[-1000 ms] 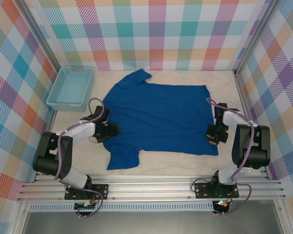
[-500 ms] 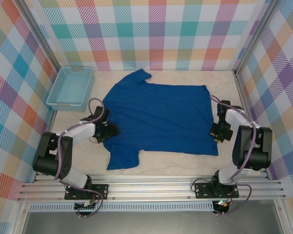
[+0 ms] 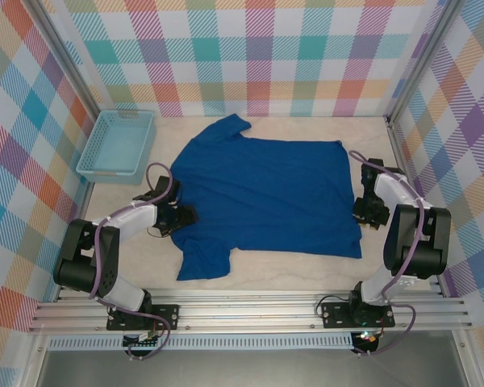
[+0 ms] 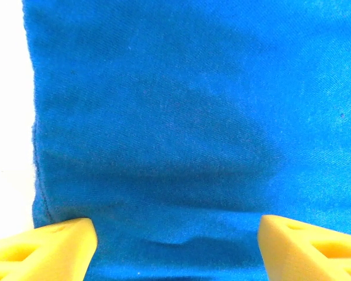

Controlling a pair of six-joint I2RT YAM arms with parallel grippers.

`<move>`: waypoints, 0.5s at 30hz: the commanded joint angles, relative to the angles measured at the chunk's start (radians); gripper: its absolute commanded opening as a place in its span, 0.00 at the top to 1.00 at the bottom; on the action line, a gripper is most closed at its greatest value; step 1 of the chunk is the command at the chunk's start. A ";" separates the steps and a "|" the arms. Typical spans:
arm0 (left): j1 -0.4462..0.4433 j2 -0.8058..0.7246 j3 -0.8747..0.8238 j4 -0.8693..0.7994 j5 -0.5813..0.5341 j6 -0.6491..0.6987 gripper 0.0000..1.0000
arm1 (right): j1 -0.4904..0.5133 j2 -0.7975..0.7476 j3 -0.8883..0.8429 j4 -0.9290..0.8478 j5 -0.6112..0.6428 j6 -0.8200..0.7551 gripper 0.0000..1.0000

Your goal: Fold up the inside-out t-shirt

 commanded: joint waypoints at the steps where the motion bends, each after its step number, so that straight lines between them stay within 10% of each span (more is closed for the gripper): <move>1: -0.012 0.019 -0.041 -0.017 0.011 0.009 0.25 | 0.014 0.009 0.018 -0.048 0.027 -0.011 0.70; 15: -0.019 -0.144 0.018 -0.143 0.108 0.005 0.25 | 0.381 -0.015 0.017 0.060 -0.325 0.032 0.62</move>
